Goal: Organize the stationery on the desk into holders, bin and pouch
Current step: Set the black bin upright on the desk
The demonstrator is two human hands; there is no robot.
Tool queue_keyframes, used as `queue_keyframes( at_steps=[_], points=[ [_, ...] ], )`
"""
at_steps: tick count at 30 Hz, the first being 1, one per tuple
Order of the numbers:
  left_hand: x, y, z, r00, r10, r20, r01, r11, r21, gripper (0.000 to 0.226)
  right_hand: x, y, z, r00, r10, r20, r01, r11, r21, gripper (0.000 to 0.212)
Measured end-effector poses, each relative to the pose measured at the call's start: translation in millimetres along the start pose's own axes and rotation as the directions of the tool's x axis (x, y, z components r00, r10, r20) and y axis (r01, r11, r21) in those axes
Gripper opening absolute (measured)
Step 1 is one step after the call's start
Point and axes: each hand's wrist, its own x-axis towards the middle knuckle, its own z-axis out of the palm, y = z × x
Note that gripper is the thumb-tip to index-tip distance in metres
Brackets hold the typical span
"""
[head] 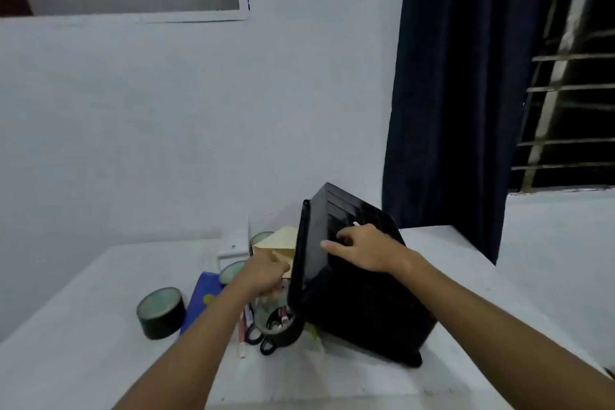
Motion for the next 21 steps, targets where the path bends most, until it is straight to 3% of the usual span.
queue_keyframes(
  at_steps=[5,8,10,13,16,21],
  points=[
    [-5.9,4.6,16.3,0.992,-0.097,0.087,0.106,0.988,-0.109,0.023,-3.1,-1.5,7.1,0.998,0.001,0.065,-0.002,1.0,0.009,0.071],
    [-9.2,15.0,15.8,0.985,-0.112,0.129,0.125,0.987,-0.097,0.017,-5.5,3.2,1.1,0.998,0.008,0.067,-0.011,0.998,0.054,0.055],
    [-11.5,26.7,16.4,0.984,-0.082,0.16,0.103,0.986,-0.132,0.015,-11.4,9.8,-8.3,0.999,-0.002,0.034,-0.001,0.996,0.089,0.047],
    [-15.6,62.0,20.8,0.986,-0.002,0.165,0.041,0.971,-0.234,0.019,-20.4,29.3,-28.7,0.998,0.008,-0.067,-0.003,0.997,0.078,0.062],
    [-21.8,110.5,35.5,0.973,0.063,0.221,0.027,0.924,-0.382,0.018,-33.2,54.4,-53.3,0.985,0.023,-0.173,-0.021,1.0,0.012,0.058],
    [-30.1,186.6,95.9,0.853,0.228,0.469,0.103,0.808,-0.58,0.018,-65.2,115.1,-95.4,0.965,0.145,-0.219,-0.127,0.987,0.095,0.034]
  ],
)
